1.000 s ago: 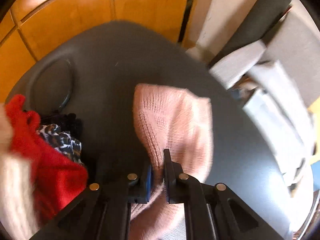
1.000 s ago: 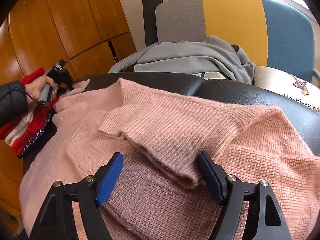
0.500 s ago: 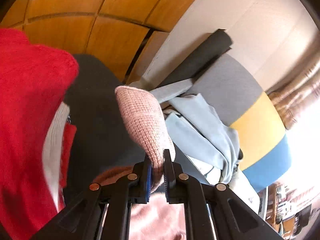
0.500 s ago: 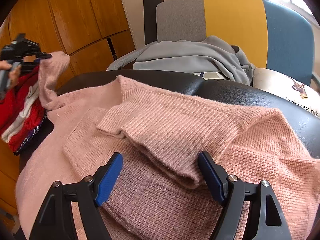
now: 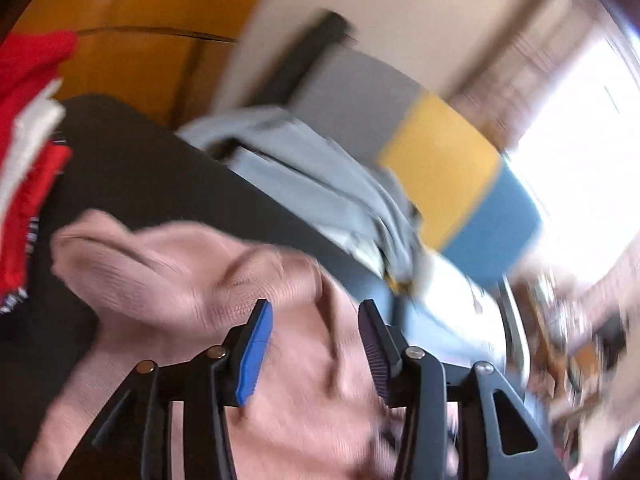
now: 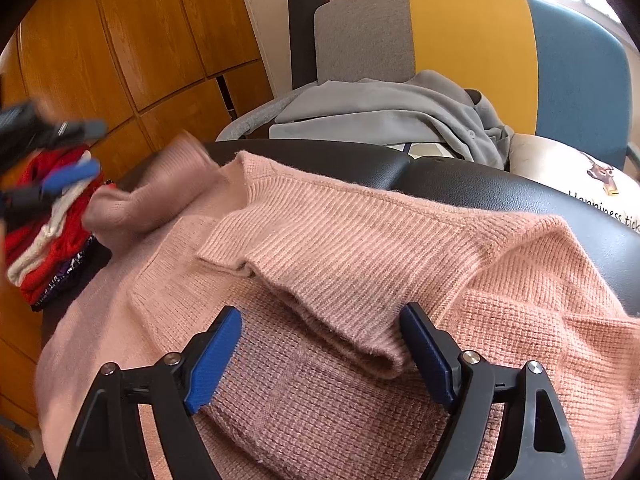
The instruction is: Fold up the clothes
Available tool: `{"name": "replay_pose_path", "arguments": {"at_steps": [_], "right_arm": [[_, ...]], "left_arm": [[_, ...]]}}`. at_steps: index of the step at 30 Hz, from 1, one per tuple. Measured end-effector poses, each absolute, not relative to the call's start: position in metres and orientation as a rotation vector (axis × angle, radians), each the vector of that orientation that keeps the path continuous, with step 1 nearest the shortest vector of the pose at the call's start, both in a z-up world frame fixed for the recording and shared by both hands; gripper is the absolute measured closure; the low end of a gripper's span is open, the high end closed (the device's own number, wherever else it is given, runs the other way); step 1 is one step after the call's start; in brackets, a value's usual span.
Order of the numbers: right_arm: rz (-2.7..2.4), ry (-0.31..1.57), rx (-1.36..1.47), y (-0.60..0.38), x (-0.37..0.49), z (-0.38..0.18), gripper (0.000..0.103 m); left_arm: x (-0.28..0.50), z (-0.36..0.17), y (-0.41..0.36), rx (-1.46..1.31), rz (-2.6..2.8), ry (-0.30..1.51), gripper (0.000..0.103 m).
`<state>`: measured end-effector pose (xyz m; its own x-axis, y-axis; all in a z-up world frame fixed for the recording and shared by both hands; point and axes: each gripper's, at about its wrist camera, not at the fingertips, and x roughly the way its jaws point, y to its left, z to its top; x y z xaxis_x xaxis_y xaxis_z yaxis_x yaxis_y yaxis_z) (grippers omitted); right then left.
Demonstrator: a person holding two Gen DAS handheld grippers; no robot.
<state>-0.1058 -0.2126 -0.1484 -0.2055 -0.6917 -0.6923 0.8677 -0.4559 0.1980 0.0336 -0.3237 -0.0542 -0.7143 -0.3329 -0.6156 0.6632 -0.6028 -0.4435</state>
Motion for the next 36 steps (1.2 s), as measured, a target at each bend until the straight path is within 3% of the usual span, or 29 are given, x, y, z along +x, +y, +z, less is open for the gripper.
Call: {"name": "replay_pose_path", "arguments": {"at_steps": [6, 11, 15, 19, 26, 30, 35, 36], "right_arm": [[-1.837, 0.276, 0.906, -0.213, -0.108, -0.147, 0.019], [-1.891, 0.361, 0.974, -0.230, -0.099, -0.131, 0.019], [-1.767, 0.055, 1.022, -0.242, -0.091, -0.101, 0.018], [-1.665, -0.082, 1.107, -0.281, -0.087, -0.088, 0.018], [-1.699, 0.146, 1.136, -0.373, -0.081, -0.085, 0.018], [-1.747, 0.325, 1.169, -0.413, -0.088, -0.101, 0.018], [-1.777, 0.401, 1.238, -0.427, -0.096, -0.127, 0.017], [-1.766, 0.406, 1.279, -0.428, -0.097, -0.135, 0.012]], "left_arm": [[0.091, -0.085, -0.278, 0.771, -2.401, 0.802, 0.057], [0.157, -0.113, -0.292, 0.769, -2.310, 0.847, 0.057], [0.208, -0.135, -0.308, 0.762, -2.229, 0.884, 0.057], [0.219, -0.146, -0.308, 0.766, -2.269, 0.824, 0.057], [0.218, -0.153, -0.292, 0.737, -2.355, 0.595, 0.053], [0.223, -0.153, -0.293, 0.704, -2.378, 0.610, 0.050], [0.226, -0.155, -0.298, 0.663, -2.405, 0.650, 0.048], [0.227, -0.155, -0.299, 0.656, -2.409, 0.656, 0.048]]}}
